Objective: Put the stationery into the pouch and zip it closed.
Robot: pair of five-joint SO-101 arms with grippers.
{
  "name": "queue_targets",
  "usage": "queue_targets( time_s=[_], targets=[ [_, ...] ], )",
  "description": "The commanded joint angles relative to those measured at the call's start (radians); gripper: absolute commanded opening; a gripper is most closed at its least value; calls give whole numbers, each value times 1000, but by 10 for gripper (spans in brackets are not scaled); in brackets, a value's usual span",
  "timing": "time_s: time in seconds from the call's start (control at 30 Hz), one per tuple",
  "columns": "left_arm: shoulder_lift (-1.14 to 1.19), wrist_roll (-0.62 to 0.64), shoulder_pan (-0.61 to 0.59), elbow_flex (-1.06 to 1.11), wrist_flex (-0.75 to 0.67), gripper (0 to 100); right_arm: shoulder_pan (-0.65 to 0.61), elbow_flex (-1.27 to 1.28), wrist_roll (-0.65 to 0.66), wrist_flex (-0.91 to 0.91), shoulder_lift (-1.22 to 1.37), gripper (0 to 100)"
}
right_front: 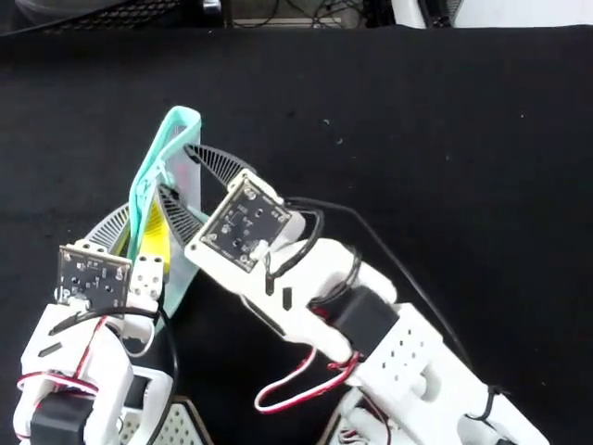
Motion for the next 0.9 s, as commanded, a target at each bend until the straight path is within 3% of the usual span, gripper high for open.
queue_targets(
  time_s=[0.0, 0.53, 0.7, 0.87],
  targets=[
    [-2, -8, -2, -4, 3, 30, -9, -58, -2, -23, 16, 168],
    [-2, -8, -4, -2, 3, 30, 8, -125, -2, -44, 157, 164],
    [-2, -8, -4, -2, 3, 30, 8, -139, 2, -44, 159, 56],
    [-2, -8, -4, -1, 5, 30, 9, -130, 2, -71, 157, 15]
  ],
)
